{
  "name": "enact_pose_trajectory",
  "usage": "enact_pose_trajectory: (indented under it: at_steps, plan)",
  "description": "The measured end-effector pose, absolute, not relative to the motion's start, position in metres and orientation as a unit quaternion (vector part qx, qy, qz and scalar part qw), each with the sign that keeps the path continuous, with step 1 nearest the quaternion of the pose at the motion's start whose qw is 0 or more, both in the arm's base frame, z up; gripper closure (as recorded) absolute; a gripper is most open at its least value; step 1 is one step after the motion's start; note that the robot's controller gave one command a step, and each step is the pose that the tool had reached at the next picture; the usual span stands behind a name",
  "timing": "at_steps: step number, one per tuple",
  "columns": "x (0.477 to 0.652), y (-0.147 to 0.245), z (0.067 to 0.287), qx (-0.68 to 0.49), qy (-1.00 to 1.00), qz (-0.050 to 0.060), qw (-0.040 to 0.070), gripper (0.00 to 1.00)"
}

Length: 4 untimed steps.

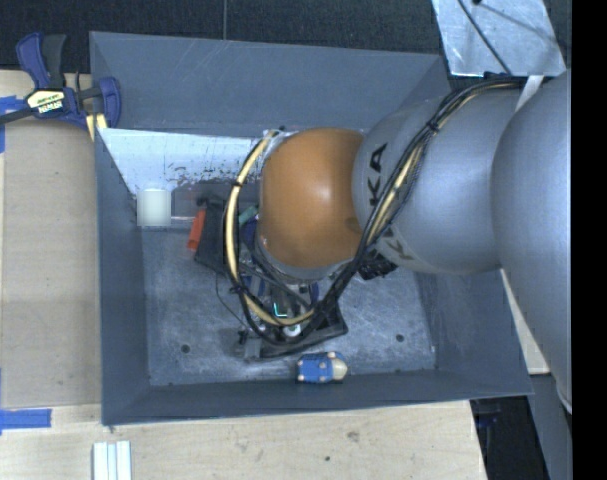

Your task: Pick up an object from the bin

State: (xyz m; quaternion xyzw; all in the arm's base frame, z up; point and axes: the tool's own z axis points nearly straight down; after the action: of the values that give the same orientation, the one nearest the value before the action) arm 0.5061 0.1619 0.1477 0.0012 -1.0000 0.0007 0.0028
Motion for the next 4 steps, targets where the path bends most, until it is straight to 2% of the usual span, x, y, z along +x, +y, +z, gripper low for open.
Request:
enact_pose_trajectory:
  at_steps: [1, 2, 3, 4]
  plan:
    - [0.482, 0.089, 0.092, -0.061, -0.998, 0.002, 0.002, 0.00]
    - [0.500, 0.066, 0.071, 0.125, -0.992, -0.001, -0.003, 0.00]
    - [0.501, 0.067, 0.074, 0.124, -0.992, -0.001, -0.005, 1.00]
    - [0.512, 0.066, 0.178, 0.106, -0.994, 0.000, -0.002, 1.00]
